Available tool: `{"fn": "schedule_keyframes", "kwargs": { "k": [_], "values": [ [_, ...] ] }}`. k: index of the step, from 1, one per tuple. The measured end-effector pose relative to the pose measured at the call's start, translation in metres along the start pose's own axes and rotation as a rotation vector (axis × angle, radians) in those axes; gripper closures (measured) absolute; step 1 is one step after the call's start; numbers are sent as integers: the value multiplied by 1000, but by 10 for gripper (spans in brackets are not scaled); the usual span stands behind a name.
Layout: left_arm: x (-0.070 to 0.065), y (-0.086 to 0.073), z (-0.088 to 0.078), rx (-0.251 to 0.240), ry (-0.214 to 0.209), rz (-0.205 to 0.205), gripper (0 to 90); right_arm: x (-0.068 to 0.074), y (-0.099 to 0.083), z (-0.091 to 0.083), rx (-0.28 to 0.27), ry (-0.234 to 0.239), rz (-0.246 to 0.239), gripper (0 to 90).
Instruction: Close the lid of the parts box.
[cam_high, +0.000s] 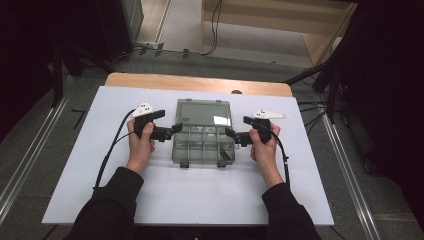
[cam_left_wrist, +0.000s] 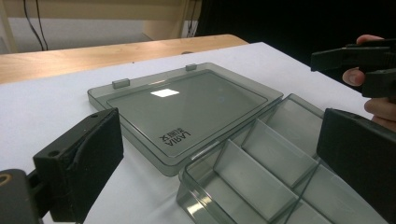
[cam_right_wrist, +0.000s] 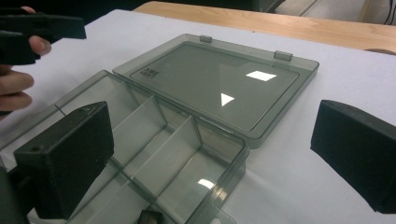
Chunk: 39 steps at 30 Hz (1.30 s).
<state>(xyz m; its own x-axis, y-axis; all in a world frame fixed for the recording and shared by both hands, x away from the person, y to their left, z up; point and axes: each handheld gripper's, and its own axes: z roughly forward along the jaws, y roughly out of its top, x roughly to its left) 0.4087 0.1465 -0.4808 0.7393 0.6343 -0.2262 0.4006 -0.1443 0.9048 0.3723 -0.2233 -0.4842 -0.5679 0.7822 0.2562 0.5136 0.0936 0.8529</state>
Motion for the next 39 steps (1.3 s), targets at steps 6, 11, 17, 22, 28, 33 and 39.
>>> {"fn": "schedule_keyframes", "kwargs": {
  "k": [6,11,17,22,28,33,39],
  "values": [
    [6,0,8,16,3,-31,9,-5,4,7,16,2,15,0],
    [8,1,12,21,9,-46,9,-7,9,13,28,10,18,0],
    [14,2,17,54,26,-86,10,-10,13,23,41,15,32,0],
    [19,1,22,75,37,-150,10,-14,17,28,45,24,72,30],
    [21,-1,28,122,39,-170,10,-17,19,33,55,32,101,30],
    [22,2,33,146,46,-207,10,-20,21,39,77,51,141,33],
    [20,3,39,172,84,-234,131,-21,22,44,104,31,182,140]
  ]
}}
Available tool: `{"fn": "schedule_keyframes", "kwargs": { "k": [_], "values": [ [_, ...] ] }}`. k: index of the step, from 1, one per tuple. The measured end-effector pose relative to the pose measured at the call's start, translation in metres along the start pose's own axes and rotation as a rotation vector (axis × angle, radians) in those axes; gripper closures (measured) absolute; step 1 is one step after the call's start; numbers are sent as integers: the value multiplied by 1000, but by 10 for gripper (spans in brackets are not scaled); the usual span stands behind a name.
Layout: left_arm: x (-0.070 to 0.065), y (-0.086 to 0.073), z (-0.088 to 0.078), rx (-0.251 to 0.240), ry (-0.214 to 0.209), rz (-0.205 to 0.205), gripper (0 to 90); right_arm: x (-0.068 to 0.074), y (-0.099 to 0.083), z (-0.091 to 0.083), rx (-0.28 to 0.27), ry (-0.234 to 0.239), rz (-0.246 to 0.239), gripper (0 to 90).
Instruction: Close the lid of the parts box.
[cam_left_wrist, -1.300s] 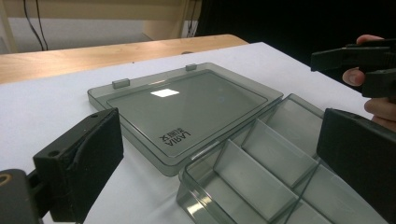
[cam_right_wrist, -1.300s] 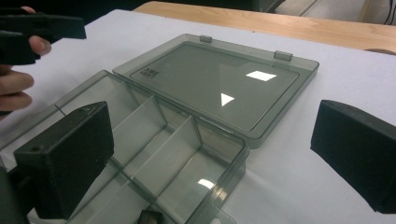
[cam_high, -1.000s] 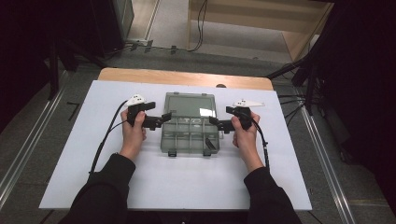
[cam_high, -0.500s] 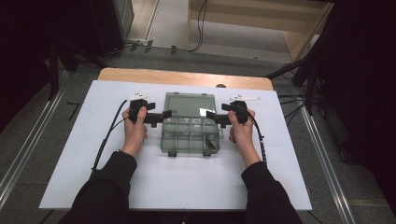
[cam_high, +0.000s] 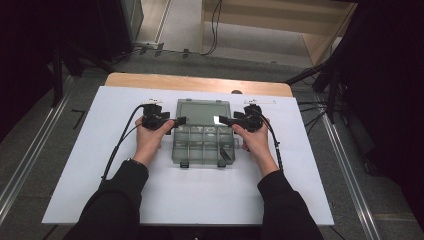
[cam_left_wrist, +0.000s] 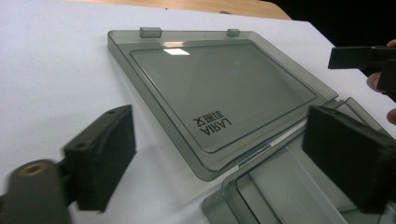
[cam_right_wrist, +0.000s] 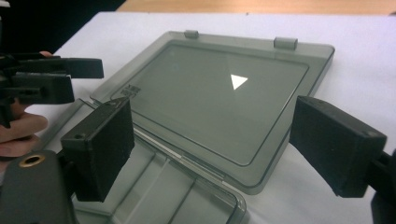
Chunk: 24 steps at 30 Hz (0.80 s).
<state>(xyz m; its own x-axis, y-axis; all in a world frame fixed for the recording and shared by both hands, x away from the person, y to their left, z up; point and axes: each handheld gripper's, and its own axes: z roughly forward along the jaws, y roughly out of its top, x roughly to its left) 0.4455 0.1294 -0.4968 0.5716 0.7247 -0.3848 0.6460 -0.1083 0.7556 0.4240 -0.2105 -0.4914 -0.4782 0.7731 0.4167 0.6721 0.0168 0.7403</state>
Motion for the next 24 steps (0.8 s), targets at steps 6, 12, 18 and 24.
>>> {"fn": "schedule_keyframes", "kwargs": {
  "k": [6,12,18,24],
  "values": [
    [-2,-2,5,11,5,-23,223,-5,-2,3,25,-22,35,249],
    [-2,-2,7,13,0,-40,265,-7,-5,10,55,-50,57,305],
    [-3,-2,8,7,-6,-50,299,-10,-7,13,58,-64,71,345],
    [-2,-2,11,21,24,-79,344,-9,-8,16,64,-81,77,346]
  ]
}}
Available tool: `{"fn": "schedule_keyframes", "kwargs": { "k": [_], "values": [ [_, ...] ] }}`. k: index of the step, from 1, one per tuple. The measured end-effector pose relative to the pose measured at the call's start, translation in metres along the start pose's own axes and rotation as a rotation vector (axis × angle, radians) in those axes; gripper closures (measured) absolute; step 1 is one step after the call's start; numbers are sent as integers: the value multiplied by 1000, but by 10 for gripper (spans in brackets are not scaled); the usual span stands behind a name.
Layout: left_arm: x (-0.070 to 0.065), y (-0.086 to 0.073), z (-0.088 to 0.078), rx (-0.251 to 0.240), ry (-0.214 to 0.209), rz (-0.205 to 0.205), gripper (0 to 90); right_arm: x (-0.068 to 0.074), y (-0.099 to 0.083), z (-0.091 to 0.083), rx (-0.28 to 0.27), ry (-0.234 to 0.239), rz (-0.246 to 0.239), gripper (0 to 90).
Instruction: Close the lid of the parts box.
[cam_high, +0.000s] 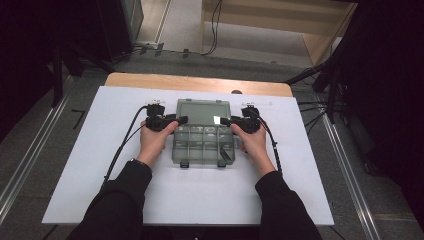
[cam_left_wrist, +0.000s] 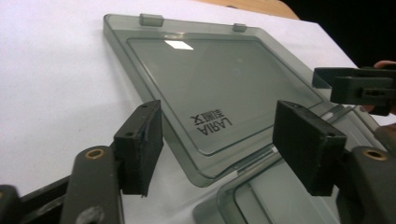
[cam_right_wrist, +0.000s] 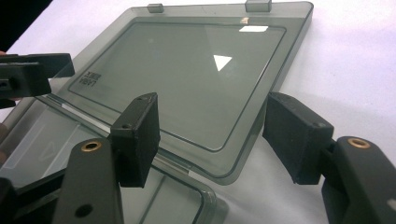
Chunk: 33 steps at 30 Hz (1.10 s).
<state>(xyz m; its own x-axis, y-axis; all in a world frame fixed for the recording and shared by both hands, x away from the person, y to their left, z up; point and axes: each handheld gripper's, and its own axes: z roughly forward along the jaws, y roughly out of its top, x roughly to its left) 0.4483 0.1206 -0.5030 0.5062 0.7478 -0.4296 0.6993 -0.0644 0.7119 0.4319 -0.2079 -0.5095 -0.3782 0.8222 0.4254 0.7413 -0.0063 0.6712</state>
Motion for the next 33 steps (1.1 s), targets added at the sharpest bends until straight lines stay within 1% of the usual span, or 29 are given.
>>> {"fn": "schedule_keyframes", "kwargs": {
  "k": [3,8,9,13,16,19,20,21,22,24,25,27,28,33],
  "values": [
    [0,0,2,9,13,3,347,-1,-1,2,7,0,7,347],
    [-1,-1,4,1,24,-16,344,-2,-2,6,22,-12,11,346],
    [-1,-1,5,2,28,-19,344,-2,-3,6,20,-14,19,346],
    [-2,-1,8,25,58,-22,368,-4,-3,7,20,-5,39,347],
    [-1,-1,8,31,55,-31,375,-6,-4,8,24,8,60,362],
    [-1,-1,8,33,61,-34,404,-6,-3,8,24,3,56,382],
    [0,-1,8,31,46,-43,408,-6,-3,8,25,7,56,405],
    [0,-2,9,31,33,-55,449,-7,-4,9,24,21,63,421],
    [-1,-2,9,29,38,-56,447,-7,-4,9,19,32,57,426],
    [-4,-3,9,14,68,-33,460,-5,-4,8,14,15,40,430],
    [-5,-3,10,10,73,-33,458,-4,-4,8,10,12,35,431],
    [-6,-3,10,8,74,-37,454,-4,-4,7,9,11,31,435],
    [-5,-3,10,9,71,-35,455,-4,-4,7,8,9,21,443],
    [-5,-3,7,2,69,-17,493,-3,-5,3,-13,-5,-14,490]
  ]
}}
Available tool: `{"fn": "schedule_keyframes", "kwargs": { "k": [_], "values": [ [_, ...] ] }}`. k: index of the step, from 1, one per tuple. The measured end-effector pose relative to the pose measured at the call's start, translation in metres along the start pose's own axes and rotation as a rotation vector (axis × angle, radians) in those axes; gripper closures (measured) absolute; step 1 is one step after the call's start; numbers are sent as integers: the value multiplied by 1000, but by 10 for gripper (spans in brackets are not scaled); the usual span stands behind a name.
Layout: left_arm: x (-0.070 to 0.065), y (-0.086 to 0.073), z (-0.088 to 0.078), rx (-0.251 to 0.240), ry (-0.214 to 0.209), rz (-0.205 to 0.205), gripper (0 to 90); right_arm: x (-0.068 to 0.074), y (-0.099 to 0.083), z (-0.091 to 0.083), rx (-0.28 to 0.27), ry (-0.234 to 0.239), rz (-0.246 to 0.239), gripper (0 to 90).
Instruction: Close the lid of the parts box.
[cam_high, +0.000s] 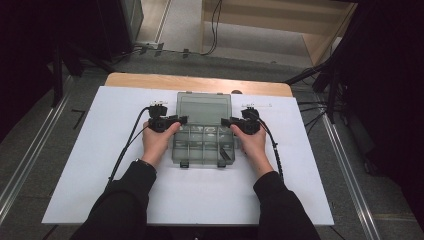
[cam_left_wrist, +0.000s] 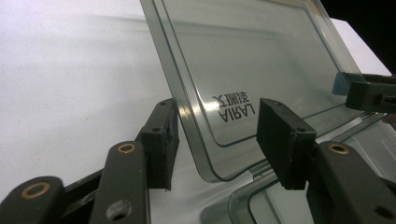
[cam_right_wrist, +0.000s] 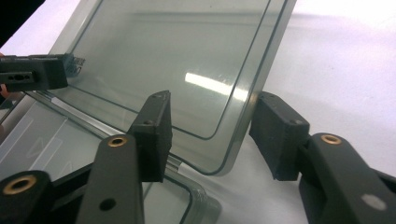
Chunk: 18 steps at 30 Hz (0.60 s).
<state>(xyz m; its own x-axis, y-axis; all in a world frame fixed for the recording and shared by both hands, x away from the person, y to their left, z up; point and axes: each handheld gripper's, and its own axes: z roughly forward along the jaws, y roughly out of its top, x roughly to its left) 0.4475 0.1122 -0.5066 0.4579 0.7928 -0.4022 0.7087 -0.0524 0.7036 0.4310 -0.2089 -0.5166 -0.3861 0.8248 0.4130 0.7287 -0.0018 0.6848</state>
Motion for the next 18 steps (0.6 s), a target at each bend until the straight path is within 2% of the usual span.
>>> {"fn": "schedule_keyframes", "kwargs": {
  "k": [7,15,18],
  "values": [
    [1,-1,-4,-31,-4,22,563,-2,-2,-8,-28,0,-13,624],
    [1,0,-10,-58,3,60,634,1,-4,-15,-54,-48,-73,729],
    [1,0,-13,-79,-1,74,686,1,-5,-19,-84,-49,-64,809]
  ]
}}
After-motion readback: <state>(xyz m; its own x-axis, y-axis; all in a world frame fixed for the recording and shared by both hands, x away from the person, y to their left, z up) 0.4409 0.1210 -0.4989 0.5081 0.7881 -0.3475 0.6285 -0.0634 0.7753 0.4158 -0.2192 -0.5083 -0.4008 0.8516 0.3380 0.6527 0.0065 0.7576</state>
